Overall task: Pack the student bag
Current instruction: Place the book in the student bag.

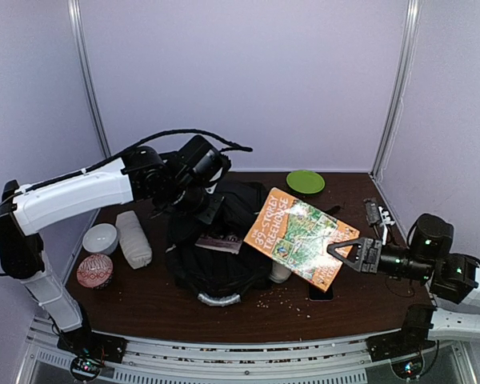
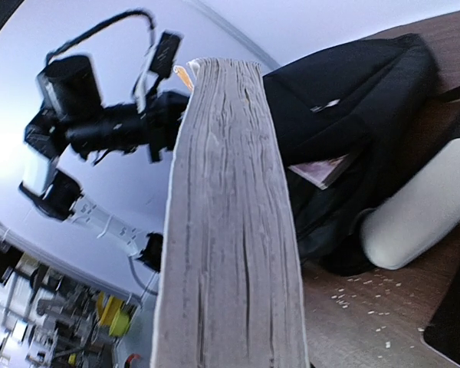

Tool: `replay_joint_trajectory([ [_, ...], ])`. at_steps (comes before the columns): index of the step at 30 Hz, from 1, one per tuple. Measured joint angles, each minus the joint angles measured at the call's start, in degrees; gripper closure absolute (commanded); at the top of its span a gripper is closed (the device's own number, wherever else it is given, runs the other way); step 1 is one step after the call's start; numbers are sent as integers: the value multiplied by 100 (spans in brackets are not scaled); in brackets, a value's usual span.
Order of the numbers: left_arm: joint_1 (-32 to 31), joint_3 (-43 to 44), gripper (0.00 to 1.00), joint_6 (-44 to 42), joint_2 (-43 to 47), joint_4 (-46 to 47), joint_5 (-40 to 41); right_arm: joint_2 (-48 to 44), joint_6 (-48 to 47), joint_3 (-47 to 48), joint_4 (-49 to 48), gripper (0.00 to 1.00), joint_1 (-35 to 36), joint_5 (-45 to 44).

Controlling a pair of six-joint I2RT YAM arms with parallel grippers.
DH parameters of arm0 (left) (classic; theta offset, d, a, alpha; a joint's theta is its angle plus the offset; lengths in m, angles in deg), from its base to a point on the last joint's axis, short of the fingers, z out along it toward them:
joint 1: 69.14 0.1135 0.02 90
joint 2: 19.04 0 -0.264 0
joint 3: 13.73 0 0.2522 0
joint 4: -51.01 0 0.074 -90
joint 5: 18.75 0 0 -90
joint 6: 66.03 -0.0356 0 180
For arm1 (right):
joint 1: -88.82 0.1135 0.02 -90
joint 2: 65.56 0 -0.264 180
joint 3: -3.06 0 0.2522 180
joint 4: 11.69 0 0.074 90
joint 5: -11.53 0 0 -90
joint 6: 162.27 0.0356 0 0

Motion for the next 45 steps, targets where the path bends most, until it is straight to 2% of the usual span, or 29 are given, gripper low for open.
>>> replay_joint_trajectory([
  [7, 26, 684, 100, 525, -494, 20, -256, 586, -74, 129, -343, 100, 114, 1528],
  [12, 46, 922, 100, 763, -605, 33, -400, 1130, -83, -7, -363, 100, 151, 1812],
  [16, 52, 942, 100, 966, -610, 107, -533, 1716, 109, -17, -555, 100, 153, 1705],
  [24, 52, 756, 100, 1298, -562, 422, -680, 2863, 1198, -17, -1620, 100, 20, 1300],
  [31, -13, 385, 100, 1488, -361, 717, -634, 3211, 2236, -17, -2363, 100, -323, 560],
  [39, -173, -302, 100, 1976, 118, 1248, -402, 3812, 2981, 15, -2693, 100, -356, -90],
  [45, -286, -605, 100, 2409, 358, 1528, -105, 4815, 3093, 914, -2710, 100, -481, 2],
])
